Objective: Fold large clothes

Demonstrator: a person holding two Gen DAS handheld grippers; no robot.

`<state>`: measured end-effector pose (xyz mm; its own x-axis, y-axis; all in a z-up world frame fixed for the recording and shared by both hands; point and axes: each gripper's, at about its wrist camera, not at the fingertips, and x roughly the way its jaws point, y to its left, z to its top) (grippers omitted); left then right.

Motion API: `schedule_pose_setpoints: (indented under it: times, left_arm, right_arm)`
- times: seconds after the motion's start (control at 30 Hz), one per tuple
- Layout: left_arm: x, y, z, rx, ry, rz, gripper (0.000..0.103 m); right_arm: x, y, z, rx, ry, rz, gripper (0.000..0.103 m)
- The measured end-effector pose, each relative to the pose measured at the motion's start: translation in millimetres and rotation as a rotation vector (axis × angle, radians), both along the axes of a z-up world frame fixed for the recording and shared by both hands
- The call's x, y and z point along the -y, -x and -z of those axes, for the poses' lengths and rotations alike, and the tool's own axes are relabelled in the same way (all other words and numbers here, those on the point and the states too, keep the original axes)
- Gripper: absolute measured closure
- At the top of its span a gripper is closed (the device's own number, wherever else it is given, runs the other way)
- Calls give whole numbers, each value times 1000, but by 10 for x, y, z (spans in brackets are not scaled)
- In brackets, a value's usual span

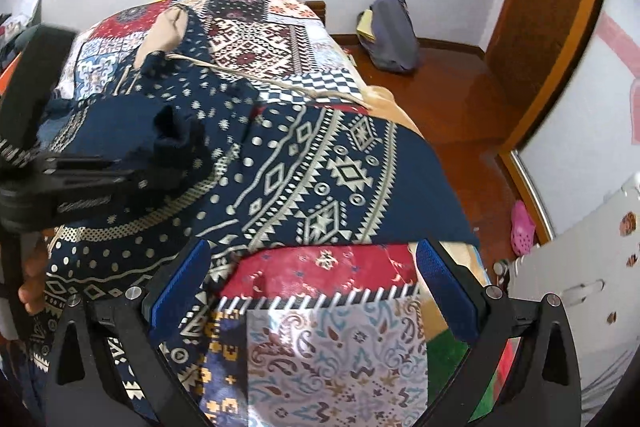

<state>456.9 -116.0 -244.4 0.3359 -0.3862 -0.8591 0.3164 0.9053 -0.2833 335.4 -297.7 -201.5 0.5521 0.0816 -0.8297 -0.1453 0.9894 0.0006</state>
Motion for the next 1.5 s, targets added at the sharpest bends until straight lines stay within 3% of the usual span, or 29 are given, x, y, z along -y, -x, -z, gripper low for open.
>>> schedule_pose_setpoints:
  times: [0.07,0.1,0.17,0.27,0.4,0.53,0.63,0.73,0.8,0.97,1.07,1.3,1.5]
  left_arm:
    - [-51,86,-106,12,17,22,76]
    - [-95,129,-173,22,28,26,61]
    - [-243,222,-360,63,36,3,44]
    - [-480,374,-597,163,-10,-15,39]
    - [-856,549,-665,261,-193,-75,38]
    - [-1186,611,-504,278,-325,-140,38]
    - [-1428,620,-320,247,-350,-192,38]
    - [-1600,629,-188,215,-330,-240,38]
    - [-1681,631,-133,202,-315,-266,38]
    - [-1801,589,-58,181,-277,-312,38]
    - [-1802,557,-47,174,-265,-323,38]
    - [-1697,599,-69,211,-323,-296,38]
    - [-1653,721,-222,256,-331,-267,38]
  right_arm:
    - [73,-14,-10,-5,-18,17,2]
    - [131,-19,-33,-6,-29,30,2]
    - [227,-33,-62,-10,-40,50,2]
    - [365,-50,-99,-15,-55,76,2]
    - [563,-135,-29,-51,-109,113,2]
    - [772,-251,174,-102,-221,160,2]
    - [935,-362,418,-170,-329,223,8]
    - [1049,-448,638,-240,-440,275,18]
    - [1130,-516,763,-260,-500,315,20]
    - [1157,-711,818,-240,-471,346,24]
    - [1155,-842,803,-217,-434,355,36]
    - [1063,-983,623,-165,-305,337,92]
    - [927,-839,125,-50,-258,283,94]
